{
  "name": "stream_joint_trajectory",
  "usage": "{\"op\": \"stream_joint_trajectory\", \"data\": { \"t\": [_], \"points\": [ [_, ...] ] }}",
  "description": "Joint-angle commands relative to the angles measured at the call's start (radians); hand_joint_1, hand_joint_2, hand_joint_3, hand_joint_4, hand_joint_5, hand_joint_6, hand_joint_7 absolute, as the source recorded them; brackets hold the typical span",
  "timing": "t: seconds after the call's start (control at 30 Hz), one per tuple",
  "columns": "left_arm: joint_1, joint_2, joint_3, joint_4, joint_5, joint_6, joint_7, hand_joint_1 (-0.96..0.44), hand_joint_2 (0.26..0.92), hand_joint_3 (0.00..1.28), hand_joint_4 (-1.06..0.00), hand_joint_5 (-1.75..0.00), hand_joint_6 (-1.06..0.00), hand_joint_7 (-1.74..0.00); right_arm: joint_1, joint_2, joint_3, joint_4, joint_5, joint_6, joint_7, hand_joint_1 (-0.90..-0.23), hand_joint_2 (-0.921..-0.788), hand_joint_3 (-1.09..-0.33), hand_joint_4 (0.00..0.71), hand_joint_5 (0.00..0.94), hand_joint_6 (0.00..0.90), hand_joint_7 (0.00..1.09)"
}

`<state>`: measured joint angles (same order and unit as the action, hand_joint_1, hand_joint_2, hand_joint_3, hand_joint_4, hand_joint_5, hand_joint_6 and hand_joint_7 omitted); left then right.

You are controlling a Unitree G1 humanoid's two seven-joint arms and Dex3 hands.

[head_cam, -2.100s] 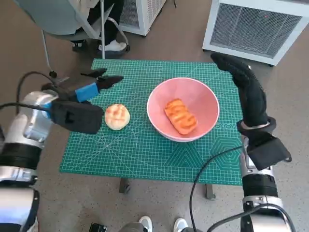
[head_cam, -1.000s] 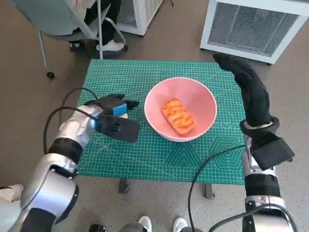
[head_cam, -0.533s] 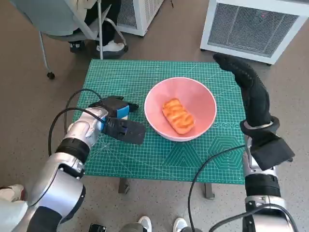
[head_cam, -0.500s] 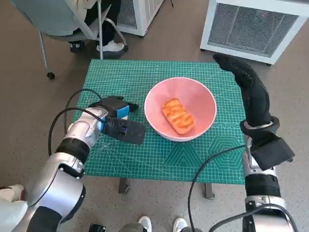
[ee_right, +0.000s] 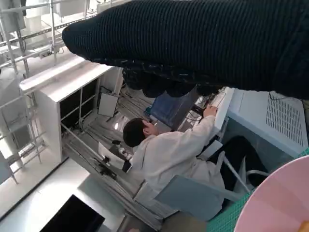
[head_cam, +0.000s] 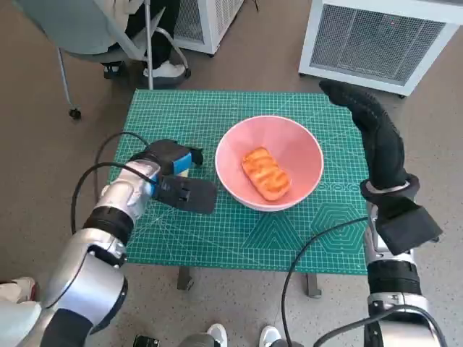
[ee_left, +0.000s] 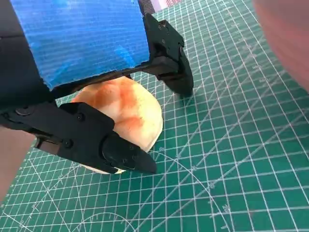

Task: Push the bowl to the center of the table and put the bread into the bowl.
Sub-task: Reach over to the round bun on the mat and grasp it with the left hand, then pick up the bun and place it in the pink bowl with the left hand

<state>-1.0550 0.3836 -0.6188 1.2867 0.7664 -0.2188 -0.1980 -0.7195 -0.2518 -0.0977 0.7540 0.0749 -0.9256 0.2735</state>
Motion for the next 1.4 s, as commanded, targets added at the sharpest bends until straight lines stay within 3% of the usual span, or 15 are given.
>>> {"op": "stream_joint_trajectory", "data": {
  "t": [0.03,0.9,1.2,1.4],
  "points": [
    [-0.015,0.047,0.042,-0.012,-0.042,-0.036,-0.021,0.00,0.920,0.08,-0.61,-1.25,-0.68,-1.11,0.017,0.005,0.005,0.010,0.005,0.009,0.016,-0.691,-0.921,-0.789,0.269,0.015,-0.001,0.63],
    [-0.061,0.120,0.202,-0.234,-0.171,-0.146,-0.029,0.00,0.920,0.06,-0.71,-1.11,-0.62,-1.21,0.022,0.012,-0.001,-0.002,0.032,0.024,0.045,-0.683,-0.921,-0.791,0.285,0.025,-0.001,0.63],
    [-0.070,0.086,0.229,-0.367,-0.195,-0.138,-0.041,0.00,0.920,0.05,-0.73,-1.06,-0.62,-1.23,0.022,0.010,0.000,-0.003,0.032,0.025,0.045,-0.683,-0.921,-0.790,0.284,0.024,-0.001,0.62],
    [-0.075,0.035,0.228,-0.434,-0.189,-0.113,-0.036,0.00,0.920,0.07,-0.65,-1.11,-0.66,-1.22,0.022,0.013,0.002,-0.001,0.035,0.026,0.046,-0.683,-0.921,-0.791,0.283,0.024,-0.001,0.62]
  ]
}}
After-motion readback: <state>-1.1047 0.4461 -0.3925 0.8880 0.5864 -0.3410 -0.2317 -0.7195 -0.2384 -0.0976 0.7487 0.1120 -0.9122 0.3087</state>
